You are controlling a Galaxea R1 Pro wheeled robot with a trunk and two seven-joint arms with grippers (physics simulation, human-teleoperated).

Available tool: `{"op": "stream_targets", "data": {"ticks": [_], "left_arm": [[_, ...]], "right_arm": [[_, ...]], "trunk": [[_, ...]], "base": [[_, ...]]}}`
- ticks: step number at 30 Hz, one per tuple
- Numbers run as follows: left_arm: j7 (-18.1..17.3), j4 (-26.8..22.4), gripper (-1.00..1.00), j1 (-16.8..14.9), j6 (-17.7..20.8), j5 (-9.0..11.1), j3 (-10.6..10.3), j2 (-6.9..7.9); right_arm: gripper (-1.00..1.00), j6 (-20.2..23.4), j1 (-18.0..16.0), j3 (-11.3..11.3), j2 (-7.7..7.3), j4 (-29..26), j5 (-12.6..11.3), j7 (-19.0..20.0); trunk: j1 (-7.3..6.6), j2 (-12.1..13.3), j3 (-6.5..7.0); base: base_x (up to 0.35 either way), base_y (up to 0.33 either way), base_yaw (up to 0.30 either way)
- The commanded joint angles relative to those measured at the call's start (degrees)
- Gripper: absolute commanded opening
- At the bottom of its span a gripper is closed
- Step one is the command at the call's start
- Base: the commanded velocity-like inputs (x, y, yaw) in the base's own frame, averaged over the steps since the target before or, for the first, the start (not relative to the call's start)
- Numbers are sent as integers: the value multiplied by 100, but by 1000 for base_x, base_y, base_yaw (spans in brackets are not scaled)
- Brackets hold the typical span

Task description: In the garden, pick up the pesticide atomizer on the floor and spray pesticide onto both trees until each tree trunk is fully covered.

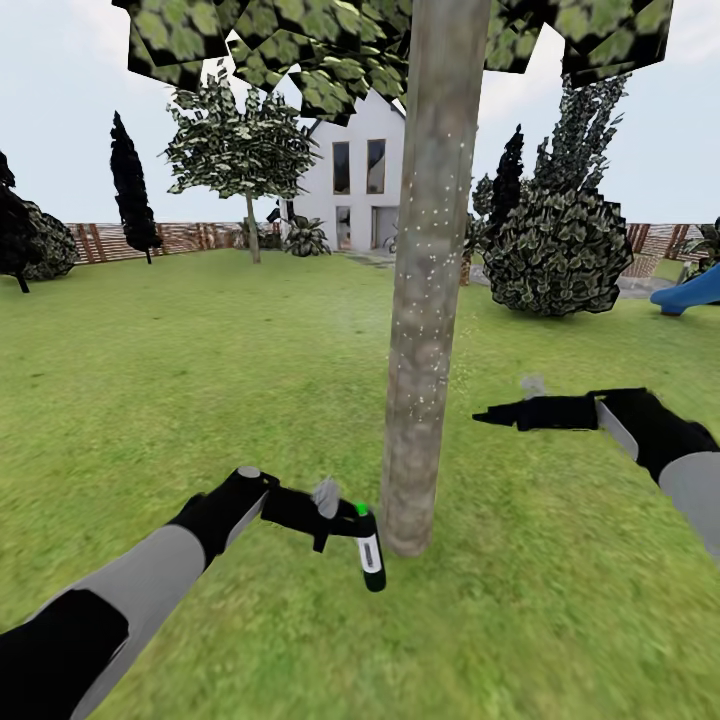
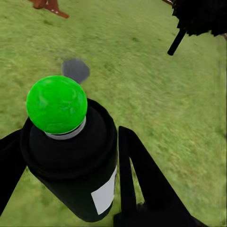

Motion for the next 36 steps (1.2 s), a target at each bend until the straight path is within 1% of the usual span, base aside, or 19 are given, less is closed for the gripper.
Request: {"op": "stream_targets", "data": {"ticks": [1, 3, 4, 5, 6, 8, 9, 11, 13, 15, 16, 19, 21, 25, 26, 29, 33, 34, 36], "left_arm": [[-109, -99, -100, 1, 62, -28, 2, -6], [-217, -300, -100, 1, 259, -54, 3, -12], [-252, -426, -100, 1, 330, -62, 4, -14], [-267, -494, -100, 1, 367, -67, 7, -14], [-274, -529, -100, 1, 385, -69, 15, -13], [-270, -550, -100, 1, 398, -71, 31, -10], [-264, -554, -100, -1, 402, -71, 36, -10], [-257, -556, -100, 0, 404, -71, 39, -9], [-251, -555, -100, 0, 405, -72, 39, -9], [-244, -555, -100, 1, 405, -72, 45, -9], [-242, -553, -100, 0, 405, -72, 47, -9], [-123, -533, -100, 0, 405, -72, 86, -1], [82, -511, -100, 1, 409, -72, 214, 6], [161, -504, -100, 1, 413, -72, 252, 14], [270, -504, -100, 1, 413, -72, 251, 15], [400, -504, -100, 1, 414, -69, 251, 17], [430, -504, -100, 0, 414, -66, 257, 17], [434, -504, -100, 0, 426, -64, 306, 17], [430, -504, -100, 1, 522, -70, 678, 22]], "right_arm": [[100, 25, -1, 11, 132, -60, 3, 67], [100, 207, -2, 290, 448, -132, -2, 197], [100, 303, -2, 486, 687, -172, -4, 318], [-100, 357, -2, 586, 868, -192, -5, 380], [-100, 384, -2, 637, 981, -202, -7, 413], [-100, 408, -2, 677, 1095, -210, -12, 435], [-100, 420, -3, 691, 1244, -212, -13, 447], [-100, 428, -3, 705, 1448, -213, -14, 453], [-100, 436, -3, 720, 1562, -210, -14, 455], [-100, 439, -3, 726, 1772, -205, -14, 455], [-100, 460, -3, 753, 1820, -205, -14, 455], [-100, 541, -3, 1038, 1853, -205, -14, 449], [-100, 551, 4, 1104, 1857, -199, -14, 447], [-100, 553, 5, 1120, 1858, -196, -14, 442], [-100, 553, 6, 1124, 1864, -196, -14, 440], [-100, 553, 6, 1128, 2044, -182, -14, 438], [-100, 553, 6, 1129, 2099, -169, -12, 428], [-100, 553, 8, 1130, 2111, -162, -10, 423], [-100, 553, 18, 1131, 2120, -152, -6, 421]], "trunk": [[0, 0, 0], [0, 0, 0], [0, 0, 0], [0, 0, 0], [0, 0, 0], [0, 0, 0], [0, 0, 0], [0, 0, 0], [0, 0, 0], [0, 0, 0], [0, 0, 0], [0, 0, 0], [0, 0, 0], [0, 0, 0], [0, 0, 0], [0, 0, 0], [0, 0, 0], [0, 0, 0], [0, 0, 0]], "base": [[0, 0, 0], [0, 0, 0], [0, 0, 0], [0, 0, 0], [0, 0, 0], [0, 0, 0], [0, 0, 0], [0, 0, 0], [0, 0, 0], [0, 0, 0], [0, 0, 0], [0, 0, 0], [0, 0, 0], [0, 0, 0], [0, 0, 0], [0, 0, 0], [0, 0, 0], [0, 0, 0], [0, 0, 0]]}}
